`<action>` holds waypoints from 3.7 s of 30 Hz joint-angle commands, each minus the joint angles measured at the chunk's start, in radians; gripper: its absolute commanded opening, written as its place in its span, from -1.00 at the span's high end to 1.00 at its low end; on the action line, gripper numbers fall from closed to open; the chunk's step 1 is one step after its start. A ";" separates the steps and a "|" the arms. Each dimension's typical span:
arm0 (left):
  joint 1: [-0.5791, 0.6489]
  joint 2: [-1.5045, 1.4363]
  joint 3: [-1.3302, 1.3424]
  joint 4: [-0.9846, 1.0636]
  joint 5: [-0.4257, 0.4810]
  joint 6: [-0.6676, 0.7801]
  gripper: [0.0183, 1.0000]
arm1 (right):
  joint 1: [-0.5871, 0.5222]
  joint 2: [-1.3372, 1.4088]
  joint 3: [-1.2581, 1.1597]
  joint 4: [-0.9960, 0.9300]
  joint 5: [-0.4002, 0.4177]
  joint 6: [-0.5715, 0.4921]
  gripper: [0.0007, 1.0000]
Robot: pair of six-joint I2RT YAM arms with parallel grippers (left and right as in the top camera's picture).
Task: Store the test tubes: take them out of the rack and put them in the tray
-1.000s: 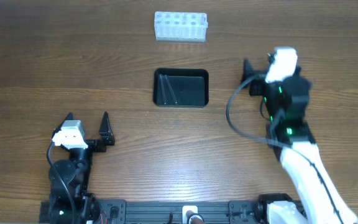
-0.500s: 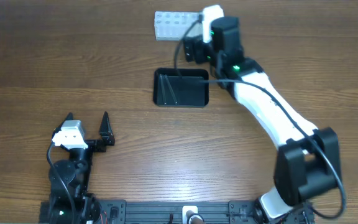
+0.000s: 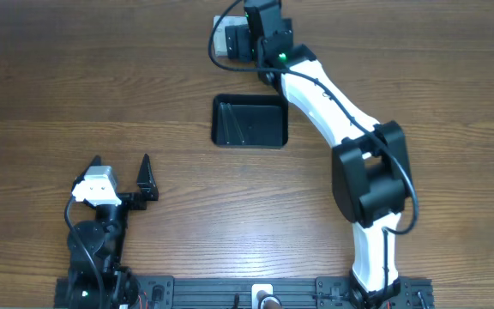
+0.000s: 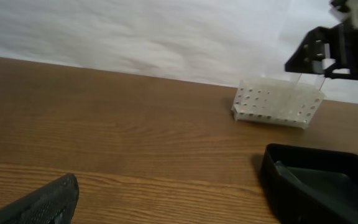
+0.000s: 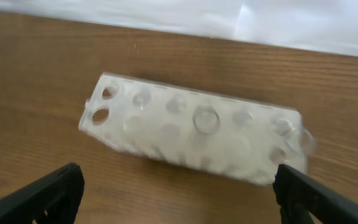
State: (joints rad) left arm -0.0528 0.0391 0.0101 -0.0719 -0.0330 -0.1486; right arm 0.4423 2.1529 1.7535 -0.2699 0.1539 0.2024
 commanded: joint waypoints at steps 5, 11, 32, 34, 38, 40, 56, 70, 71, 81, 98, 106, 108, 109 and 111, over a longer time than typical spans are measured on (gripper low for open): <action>0.006 -0.005 -0.004 0.000 0.007 0.018 -1.00 | 0.011 0.133 0.179 -0.014 0.040 0.058 -0.90; 0.006 -0.005 -0.004 0.000 0.007 0.018 -1.00 | 0.010 0.161 0.195 -0.010 0.080 0.074 -0.84; 0.006 -0.005 -0.004 0.000 0.007 0.018 -1.00 | 0.009 0.185 0.195 0.004 0.147 0.070 -0.29; 0.006 -0.005 -0.004 0.000 0.007 0.018 -1.00 | 0.009 0.189 0.195 0.003 0.147 0.070 -0.22; 0.006 -0.005 -0.004 0.000 0.007 0.018 -1.00 | 0.009 0.189 0.195 0.000 0.148 0.070 -0.05; 0.006 -0.005 -0.004 0.000 0.007 0.018 -1.00 | 0.009 0.189 0.195 0.002 0.151 0.070 0.02; 0.006 -0.005 -0.004 0.000 0.007 0.018 -1.00 | 0.008 0.189 0.195 -0.005 0.171 0.058 0.42; 0.006 -0.005 -0.004 0.000 0.007 0.018 -1.00 | 0.008 0.189 0.195 -0.007 0.171 0.051 0.64; 0.006 -0.005 -0.004 0.000 0.007 0.018 -1.00 | 0.008 0.189 0.195 -0.007 0.171 0.051 0.66; 0.006 -0.005 -0.004 0.000 0.007 0.018 -1.00 | 0.008 0.187 0.195 -0.006 0.171 0.050 0.76; 0.006 -0.005 -0.004 0.000 0.007 0.018 -1.00 | 0.010 -0.058 0.197 0.024 0.184 0.001 0.73; 0.006 -0.005 -0.004 0.000 0.007 0.018 -1.00 | 0.011 -0.238 0.197 -0.166 0.106 0.021 0.76; 0.006 -0.005 -0.004 0.000 0.007 0.018 -1.00 | 0.011 -0.243 0.197 -0.262 0.053 0.037 0.75; 0.006 -0.005 -0.004 0.000 0.007 0.018 -1.00 | 0.011 -0.241 0.196 -0.311 0.023 0.038 0.74; 0.006 -0.005 -0.004 0.000 0.007 0.018 -1.00 | 0.011 -0.230 0.193 -0.405 -0.024 0.039 0.74</action>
State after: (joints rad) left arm -0.0528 0.0391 0.0101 -0.0715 -0.0326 -0.1486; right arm 0.4469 1.8946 1.9537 -0.5694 0.2462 0.2214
